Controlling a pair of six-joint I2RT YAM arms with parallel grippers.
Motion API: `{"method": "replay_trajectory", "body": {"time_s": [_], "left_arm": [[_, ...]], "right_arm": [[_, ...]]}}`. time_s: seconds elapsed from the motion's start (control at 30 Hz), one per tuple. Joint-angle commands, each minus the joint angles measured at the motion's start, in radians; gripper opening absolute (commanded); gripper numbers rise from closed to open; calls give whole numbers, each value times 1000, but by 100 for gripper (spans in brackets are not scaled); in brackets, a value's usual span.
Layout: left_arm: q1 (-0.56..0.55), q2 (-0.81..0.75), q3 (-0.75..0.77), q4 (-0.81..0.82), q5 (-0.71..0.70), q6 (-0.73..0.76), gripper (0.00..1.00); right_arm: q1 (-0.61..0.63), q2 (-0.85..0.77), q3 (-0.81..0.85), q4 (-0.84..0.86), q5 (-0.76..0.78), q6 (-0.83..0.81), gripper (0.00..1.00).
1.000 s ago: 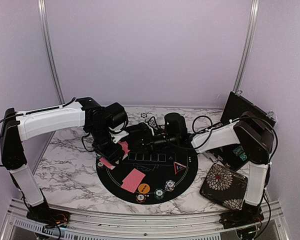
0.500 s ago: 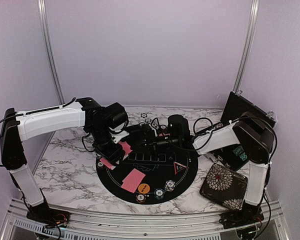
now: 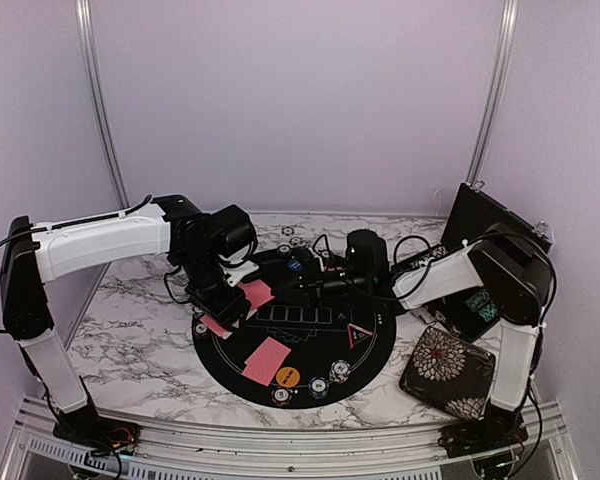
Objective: Distribute texas hold em gaming equipment
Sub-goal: Pick up the poker card from the face-down deck piles.
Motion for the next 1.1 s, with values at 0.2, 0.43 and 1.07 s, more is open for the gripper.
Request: {"method": "replay_trajectory", "body": {"time_s": [0.2, 0.43, 1.07], "left_arm": [[0, -26, 4, -15, -1, 5, 44], [8, -28, -2, -16, -4, 3, 44], [27, -52, -29, -14, -5, -1, 44]], "right_arm": [[-45, -66, -25, 43, -21, 9, 0], [-75, -77, -38, 46, -28, 6, 0], [-146, -52, -10, 0, -22, -46, 0]]}}
